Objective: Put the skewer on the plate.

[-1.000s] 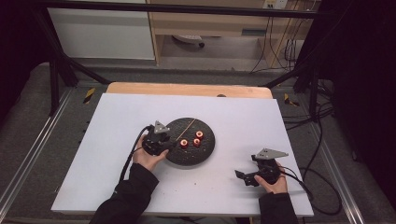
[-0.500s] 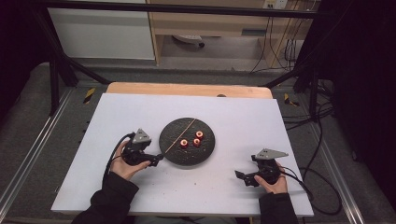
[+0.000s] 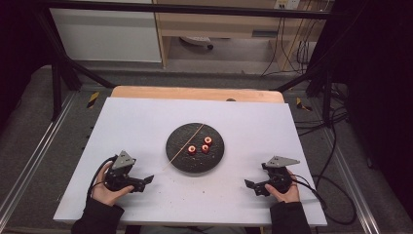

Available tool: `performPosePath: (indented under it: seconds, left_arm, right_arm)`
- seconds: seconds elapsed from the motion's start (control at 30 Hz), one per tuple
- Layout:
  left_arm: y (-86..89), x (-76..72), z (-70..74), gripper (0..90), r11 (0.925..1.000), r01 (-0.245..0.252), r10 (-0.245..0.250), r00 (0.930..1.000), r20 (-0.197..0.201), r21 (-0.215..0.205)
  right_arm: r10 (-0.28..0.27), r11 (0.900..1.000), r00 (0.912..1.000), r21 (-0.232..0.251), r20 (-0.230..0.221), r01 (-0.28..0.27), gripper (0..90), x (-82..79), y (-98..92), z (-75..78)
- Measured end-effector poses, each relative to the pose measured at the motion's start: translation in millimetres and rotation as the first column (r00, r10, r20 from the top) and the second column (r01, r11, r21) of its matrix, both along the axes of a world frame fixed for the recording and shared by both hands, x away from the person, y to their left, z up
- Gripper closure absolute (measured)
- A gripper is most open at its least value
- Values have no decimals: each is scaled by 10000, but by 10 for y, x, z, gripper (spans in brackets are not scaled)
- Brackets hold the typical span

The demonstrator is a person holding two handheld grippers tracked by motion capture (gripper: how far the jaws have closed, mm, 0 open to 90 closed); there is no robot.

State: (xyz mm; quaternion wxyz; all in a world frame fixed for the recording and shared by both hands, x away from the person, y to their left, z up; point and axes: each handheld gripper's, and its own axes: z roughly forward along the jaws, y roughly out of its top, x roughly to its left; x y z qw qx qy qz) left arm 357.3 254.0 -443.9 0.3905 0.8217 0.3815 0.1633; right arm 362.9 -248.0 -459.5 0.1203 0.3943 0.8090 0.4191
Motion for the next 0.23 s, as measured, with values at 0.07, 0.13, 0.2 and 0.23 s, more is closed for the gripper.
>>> performPosePath:
  seconds: [0.07,0.13,0.2,0.23]
  left_arm:
    - [46,-26,-29,47,10000,-46,46,10000,-29,-81]
    - [78,-30,-32,47,9999,-94,94,10000,-23,-115]
    - [91,-22,-27,48,9997,-143,143,9999,3,-175]
    - [88,-18,-26,49,9997,-160,160,9999,3,-199]
  right_arm:
    - [17,10000,10000,-31,-38,-17,5,-5,3,-2]
    - [20,10000,10000,-23,-64,-21,5,-7,6,-4]
    - [38,10000,9999,-27,-109,-38,5,-10,7,-4]
    - [49,10000,9999,-38,-116,-50,5,-11,8,-5]
